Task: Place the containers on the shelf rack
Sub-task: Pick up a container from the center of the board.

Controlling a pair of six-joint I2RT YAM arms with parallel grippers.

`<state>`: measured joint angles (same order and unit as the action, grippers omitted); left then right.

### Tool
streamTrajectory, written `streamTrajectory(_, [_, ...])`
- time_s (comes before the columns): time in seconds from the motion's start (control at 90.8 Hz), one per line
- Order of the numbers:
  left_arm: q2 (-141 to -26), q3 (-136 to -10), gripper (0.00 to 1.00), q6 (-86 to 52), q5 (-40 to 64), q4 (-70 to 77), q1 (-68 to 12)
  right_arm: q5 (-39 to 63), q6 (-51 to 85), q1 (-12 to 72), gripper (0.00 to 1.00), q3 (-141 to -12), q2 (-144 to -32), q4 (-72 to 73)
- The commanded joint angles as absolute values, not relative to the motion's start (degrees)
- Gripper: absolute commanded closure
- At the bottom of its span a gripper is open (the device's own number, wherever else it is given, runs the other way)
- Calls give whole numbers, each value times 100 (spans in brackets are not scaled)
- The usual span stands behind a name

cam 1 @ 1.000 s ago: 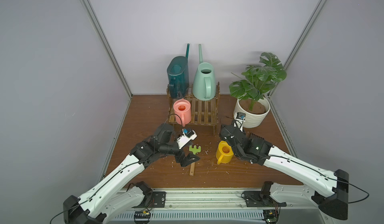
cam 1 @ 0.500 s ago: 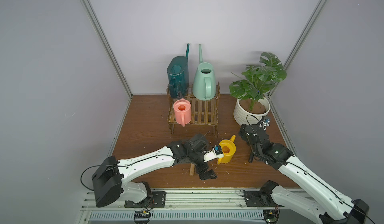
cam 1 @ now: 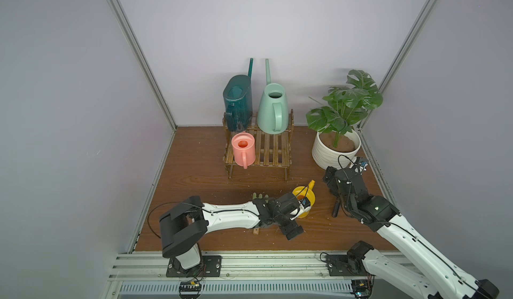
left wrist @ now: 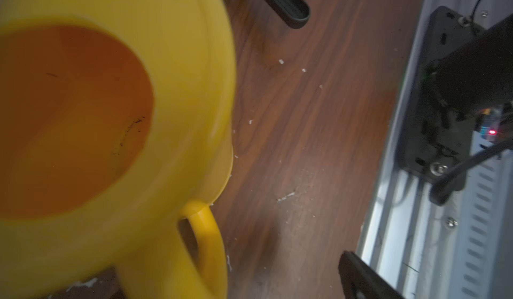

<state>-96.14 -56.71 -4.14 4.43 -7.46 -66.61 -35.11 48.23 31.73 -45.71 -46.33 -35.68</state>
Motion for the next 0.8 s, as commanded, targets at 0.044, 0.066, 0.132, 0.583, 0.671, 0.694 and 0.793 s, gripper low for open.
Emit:
streamTrajectory(0.044, [-9761,-5845,17,-437,-387,-471,-6675,-3494,4835,3138,7,-4479,-4393,-3641])
streamTrajectory(0.066, [-9768,-5838,19,-412,-413,-456,-6674,-3499,4841,3135,7,-4475,-4368,-3663])
streamTrajectory(0.132, [-9766,-5845,28,-295,-476,-384,-6674,-3489,4867,3137,7,-4465,-4332,-3692])
streamTrajectory(0.583, [-9471,-5169,55,291,-414,847,-6578,-3255,5029,3138,9,-4539,-4408,-3939])
streamTrajectory(0.671, [-9383,-4933,58,320,-331,1195,-6563,-3191,5060,3138,10,-4584,-4453,-4008])
streamTrajectory(0.694, [-9364,-4887,58,324,-313,1309,-6558,-3184,5069,3135,10,-4596,-4469,-4025])
streamTrajectory(0.793, [-9297,-4661,63,354,-281,1698,-6558,-3176,5106,3138,10,-4690,-4527,-4083])
